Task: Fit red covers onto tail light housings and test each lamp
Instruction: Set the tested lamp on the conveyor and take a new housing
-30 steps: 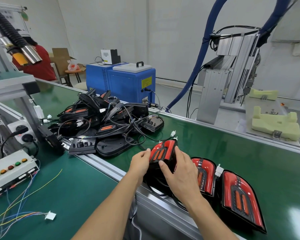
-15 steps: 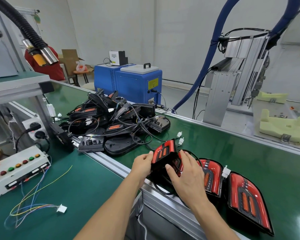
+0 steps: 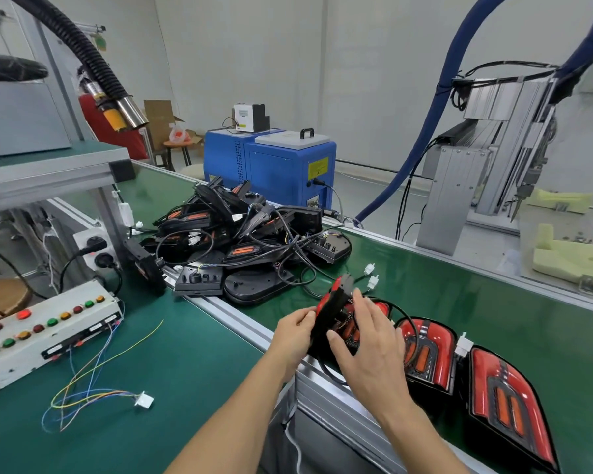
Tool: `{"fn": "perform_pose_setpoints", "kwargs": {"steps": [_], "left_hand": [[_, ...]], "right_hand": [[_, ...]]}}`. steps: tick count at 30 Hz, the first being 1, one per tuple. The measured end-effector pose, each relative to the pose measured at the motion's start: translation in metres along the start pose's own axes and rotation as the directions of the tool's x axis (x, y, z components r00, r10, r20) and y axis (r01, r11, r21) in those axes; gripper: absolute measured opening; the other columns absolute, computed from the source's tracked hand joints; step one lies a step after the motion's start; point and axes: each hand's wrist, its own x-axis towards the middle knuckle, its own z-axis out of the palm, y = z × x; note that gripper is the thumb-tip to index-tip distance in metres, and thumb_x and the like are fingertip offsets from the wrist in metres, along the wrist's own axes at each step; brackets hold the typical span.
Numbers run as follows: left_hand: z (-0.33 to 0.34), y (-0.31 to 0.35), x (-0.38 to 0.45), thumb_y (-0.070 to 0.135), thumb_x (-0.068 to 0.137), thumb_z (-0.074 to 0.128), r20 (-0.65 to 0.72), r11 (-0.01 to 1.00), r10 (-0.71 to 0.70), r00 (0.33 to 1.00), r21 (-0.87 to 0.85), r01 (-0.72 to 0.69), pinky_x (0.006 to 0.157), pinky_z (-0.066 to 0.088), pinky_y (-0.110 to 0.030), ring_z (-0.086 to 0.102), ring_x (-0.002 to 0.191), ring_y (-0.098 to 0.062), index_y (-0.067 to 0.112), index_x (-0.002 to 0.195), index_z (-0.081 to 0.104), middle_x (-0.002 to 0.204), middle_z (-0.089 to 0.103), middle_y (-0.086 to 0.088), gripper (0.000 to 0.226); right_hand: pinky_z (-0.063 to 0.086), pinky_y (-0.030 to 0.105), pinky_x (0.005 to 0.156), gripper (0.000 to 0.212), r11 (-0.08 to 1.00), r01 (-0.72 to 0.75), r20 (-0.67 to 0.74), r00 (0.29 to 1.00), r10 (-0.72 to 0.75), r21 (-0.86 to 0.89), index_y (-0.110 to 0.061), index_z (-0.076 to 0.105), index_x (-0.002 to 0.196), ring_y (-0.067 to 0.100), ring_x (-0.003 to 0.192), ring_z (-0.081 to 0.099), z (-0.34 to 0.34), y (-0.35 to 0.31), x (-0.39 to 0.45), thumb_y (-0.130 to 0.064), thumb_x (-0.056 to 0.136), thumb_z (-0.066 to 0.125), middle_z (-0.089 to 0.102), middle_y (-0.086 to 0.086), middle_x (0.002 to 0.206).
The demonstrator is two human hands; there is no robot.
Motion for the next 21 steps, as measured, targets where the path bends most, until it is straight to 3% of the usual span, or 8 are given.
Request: {"fn": "perform_pose_setpoints", "kwargs": {"steps": [2,4,7,10,14,18,21], "left_hand": [[0.003,0.0,0.0,0.017,0.105,0.053,-0.036,1.0,0.017,0.999,-0.01,-0.017,0.091,0.06,-0.036,0.072,0.098,-0.015,0.019,0.113,0.075,0.102,0.076,0.002,0.023],[0.004,0.0,0.001,0.015,0.104,0.056,-0.086,1.0,0.024,0.996,0.015,-0.023,0.092,0.06,-0.037,0.071,0.1,-0.018,0.016,0.116,0.071,0.108,0.073,-0.002,0.019],[0.0,0.003,0.006,0.011,0.102,0.059,-0.182,0.999,0.04,0.983,0.011,-0.039,0.098,0.057,-0.041,0.069,0.104,-0.021,0.012,0.123,0.068,0.112,0.07,-0.006,0.023],[-0.004,0.007,0.01,0.011,0.101,0.061,-0.228,0.997,0.077,0.971,0.017,-0.076,0.088,0.053,-0.025,0.066,0.097,-0.008,0.013,0.122,0.068,0.106,0.069,0.003,0.022],[0.0,0.001,0.01,0.012,0.103,0.056,-0.186,0.992,0.074,0.98,0.113,-0.053,0.075,0.053,-0.019,0.067,0.095,-0.012,0.015,0.117,0.07,0.109,0.071,-0.001,0.02],[0.003,-0.003,0.007,0.017,0.105,0.05,-0.198,0.995,0.056,0.979,0.088,-0.039,0.061,0.045,-0.013,0.064,0.087,-0.008,0.028,0.09,0.068,0.099,0.07,0.004,0.026],[0.001,-0.006,0.002,0.018,0.107,0.047,-0.192,0.992,0.054,0.98,0.122,-0.031,0.067,0.046,-0.013,0.063,0.094,-0.009,0.02,0.108,0.07,0.105,0.068,0.005,0.024]], "right_hand": [[0.017,0.05,0.124,0.077,0.996,0.082,0.047,0.996,-0.08,-0.028,-0.035,0.017,0.161,0.017,0.152,0.025,0.0,-0.004,0.015,-0.05,0.097,0.056,0.025,-0.003,0.165],[0.017,0.05,0.124,0.068,0.991,0.109,0.1,0.99,-0.101,-0.074,-0.032,0.027,0.159,0.018,0.151,0.027,0.002,-0.009,0.026,-0.045,0.099,0.055,0.023,-0.002,0.167],[0.031,0.048,0.12,0.054,0.997,0.069,0.055,0.996,-0.068,-0.028,-0.022,0.045,0.152,0.023,0.142,0.042,0.005,-0.013,0.03,-0.025,0.099,0.058,0.043,0.002,0.155],[0.04,0.045,0.114,0.053,0.998,0.062,-0.004,0.998,-0.062,0.014,-0.018,0.05,0.148,0.023,0.134,0.049,0.008,-0.01,0.025,-0.015,0.097,0.062,0.051,0.003,0.147],[0.039,0.043,0.115,0.06,0.994,0.103,0.043,0.994,-0.101,-0.041,-0.023,0.044,0.153,0.021,0.138,0.046,0.012,-0.008,0.016,-0.027,0.097,0.063,0.043,-0.001,0.156],[0.033,0.042,0.118,0.071,0.985,0.159,0.086,0.984,-0.154,-0.063,-0.027,0.028,0.16,0.017,0.145,0.036,0.011,-0.006,0.016,-0.034,0.098,0.06,0.033,-0.005,0.162],[0.024,0.046,0.122,0.075,0.98,0.164,0.117,0.982,-0.151,-0.115,-0.033,0.014,0.162,0.014,0.15,0.026,0.011,-0.004,0.015,-0.04,0.099,0.055,0.024,-0.008,0.166]]}}
